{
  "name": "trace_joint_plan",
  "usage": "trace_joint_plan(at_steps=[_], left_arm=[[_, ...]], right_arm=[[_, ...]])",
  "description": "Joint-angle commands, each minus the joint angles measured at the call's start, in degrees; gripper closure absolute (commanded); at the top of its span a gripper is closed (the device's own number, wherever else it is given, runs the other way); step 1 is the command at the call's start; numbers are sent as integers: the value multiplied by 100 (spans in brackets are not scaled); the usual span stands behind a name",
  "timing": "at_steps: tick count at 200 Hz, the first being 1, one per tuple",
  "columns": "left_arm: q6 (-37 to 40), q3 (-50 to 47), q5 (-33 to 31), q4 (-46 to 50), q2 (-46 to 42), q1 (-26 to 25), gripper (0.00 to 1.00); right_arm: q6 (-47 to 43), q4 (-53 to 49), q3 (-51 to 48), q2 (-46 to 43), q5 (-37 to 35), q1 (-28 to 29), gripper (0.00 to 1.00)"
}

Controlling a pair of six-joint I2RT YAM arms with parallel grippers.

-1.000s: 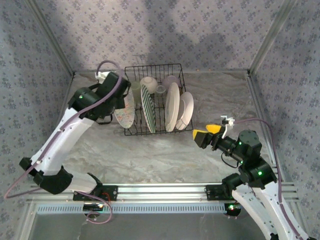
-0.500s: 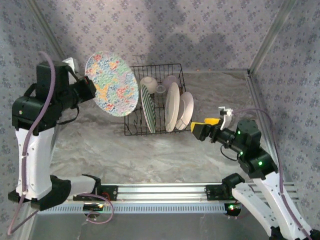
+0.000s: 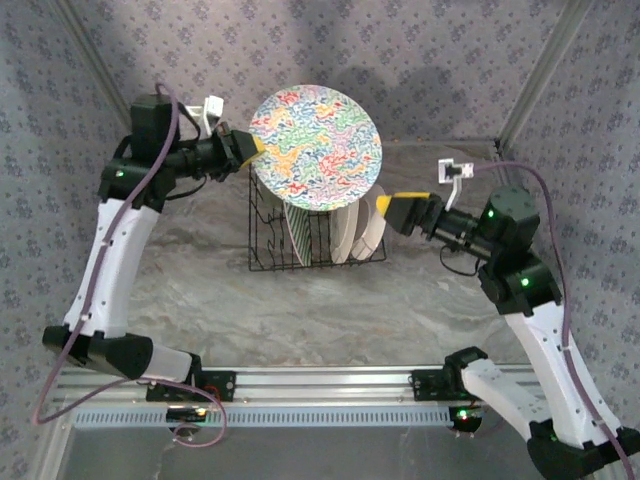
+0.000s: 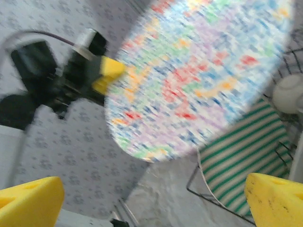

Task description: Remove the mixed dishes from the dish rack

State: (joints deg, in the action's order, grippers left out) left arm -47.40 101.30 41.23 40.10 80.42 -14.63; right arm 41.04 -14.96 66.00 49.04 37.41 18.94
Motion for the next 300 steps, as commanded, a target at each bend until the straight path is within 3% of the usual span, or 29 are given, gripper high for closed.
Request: trace_joint_plan(at_steps=[1, 70, 161, 194, 223, 300], left_arm=[[-694, -257, 887, -1628, -176, 5, 100], [-1204, -1031, 1059, -2493, -218, -40, 100], [-1289, -1721, 1031, -2778, -395, -91, 100], [-1313, -1843, 1027, -2844, -460, -110, 100], [-1298, -1944, 992, -2858, -494, -134, 100], [-1182, -2131, 849, -2831, -520, -232, 100]], right_arm=[[843, 472, 402, 331, 497, -175, 0], [1079, 511, 476, 877, -149, -178, 7], [1250, 1103, 283, 1063, -398, 102, 19], [1302, 1037, 74, 1082, -622, 123, 28], [1328, 1084, -7, 1123, -765, 141, 45], [1327, 791, -51, 1117, -1270, 278, 71]])
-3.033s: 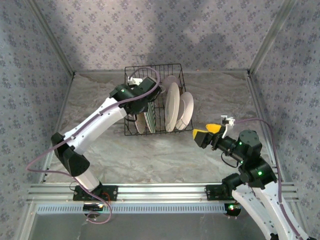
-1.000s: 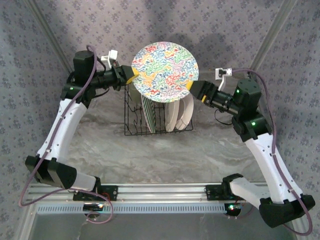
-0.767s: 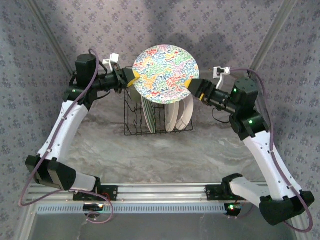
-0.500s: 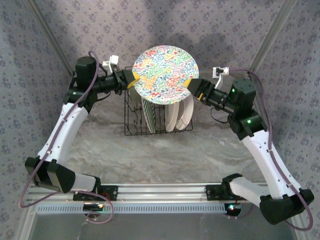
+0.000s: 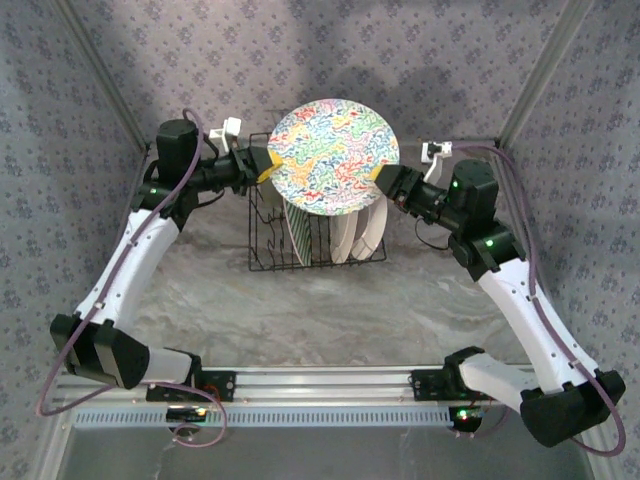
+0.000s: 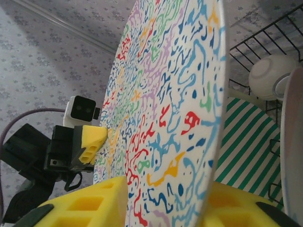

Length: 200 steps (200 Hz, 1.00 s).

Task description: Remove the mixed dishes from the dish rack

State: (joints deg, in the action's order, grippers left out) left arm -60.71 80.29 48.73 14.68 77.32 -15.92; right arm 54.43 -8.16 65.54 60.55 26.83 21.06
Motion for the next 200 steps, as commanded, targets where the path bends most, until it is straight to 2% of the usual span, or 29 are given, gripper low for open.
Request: trace_joint_plan(at_steps=[1, 41, 83, 91, 100, 110, 140, 200], left_arm=[[152, -31, 96, -281, -209, -104, 100], [349, -60, -30, -145, -204, -187, 100], [393, -222, -76, -210, -150, -227, 100], [400, -240, -72, -226, -140, -237, 100], [409, -272, -74, -228, -142, -236, 91], [425, -291, -83, -238, -138, -236, 75], [557, -383, -139, -294, -260, -236, 2], [844, -682, -94, -615, -720, -228, 1]], right_arm=[[-13, 111, -5, -34, -212, 66, 71], [106, 152, -127, -70, -379, 67, 82], [290, 201, -224, -87, -468, 74, 100], [336, 186, -243, -92, -453, 74, 100], [373, 162, -261, -96, -416, 65, 100], [376, 151, -268, -103, -390, 50, 100], [411, 169, -264, -75, -248, -59, 100], [616, 136, -18, 99, 287, -647, 100]])
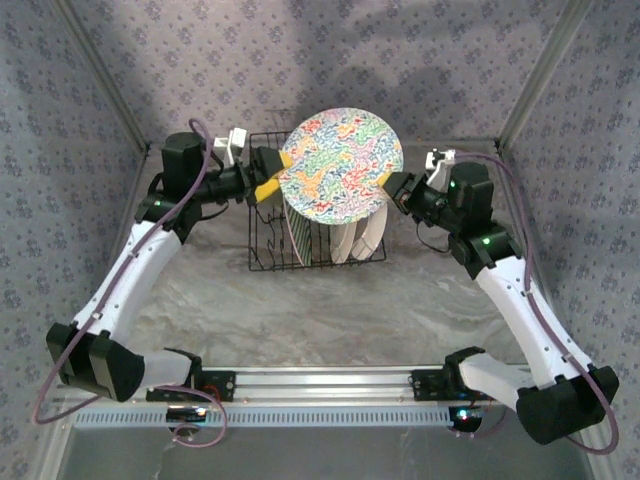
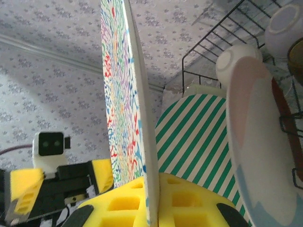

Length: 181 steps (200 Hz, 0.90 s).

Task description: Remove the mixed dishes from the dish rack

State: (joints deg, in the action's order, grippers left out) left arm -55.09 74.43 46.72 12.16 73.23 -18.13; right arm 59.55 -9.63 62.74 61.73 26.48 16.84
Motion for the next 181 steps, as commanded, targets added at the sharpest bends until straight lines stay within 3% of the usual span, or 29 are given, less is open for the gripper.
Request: trace_joint_plan(at_steps=[1, 48, 116, 151, 181], left_arm=[[290, -105, 108, -368, -319, -11, 1], [914, -556, 175, -162, -961, -33, 1], [1983, -1244, 234, 525, -2087, -41, 1], [2391, -1713, -215, 625, -2621, -43, 1], [2618, -2243, -563, 332, -3138, -40, 1]], right_arm=[[107, 284, 263, -16, 331, -238, 100], [215, 365, 272, 48, 362, -974, 100], [390, 871, -152, 524, 208, -2485, 100], [6, 1038, -583, 844, -327, -2823, 100], [28, 1745, -1041, 1318, -277, -3145, 100]])
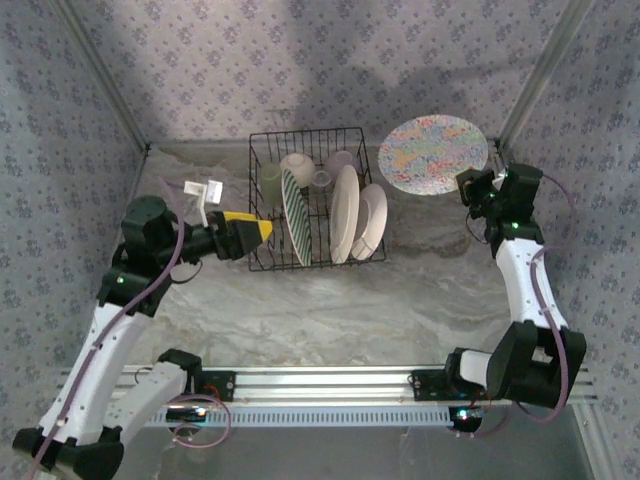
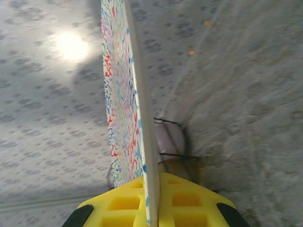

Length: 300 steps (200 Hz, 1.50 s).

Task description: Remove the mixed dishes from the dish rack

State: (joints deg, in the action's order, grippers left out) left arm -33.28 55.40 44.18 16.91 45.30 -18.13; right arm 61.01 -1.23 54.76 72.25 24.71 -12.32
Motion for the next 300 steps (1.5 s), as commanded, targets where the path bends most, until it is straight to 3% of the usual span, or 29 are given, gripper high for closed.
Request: trace_joint_plan(at_steps=[1, 71, 180, 271, 300], left_arm=[[441, -355, -316, -152, -354, -41, 1], [902, -1149, -758, -510, -1156, -41, 1], [981, -1379, -850, -523, -1208, -50, 1], [999, -1409, -903, -504, -1200, -50, 1], [1007, -1409, -911, -509, -1190, -50, 1]], right_arm=[[-126, 932, -258, 278, -99, -241, 100], [-167, 2318, -649, 1558, 51, -589, 100], [47, 3497, -224, 3258, 148, -404, 100], [174, 3654, 112, 3971, 140, -195, 100], [-15, 3112, 455, 4193, 145, -139, 100]])
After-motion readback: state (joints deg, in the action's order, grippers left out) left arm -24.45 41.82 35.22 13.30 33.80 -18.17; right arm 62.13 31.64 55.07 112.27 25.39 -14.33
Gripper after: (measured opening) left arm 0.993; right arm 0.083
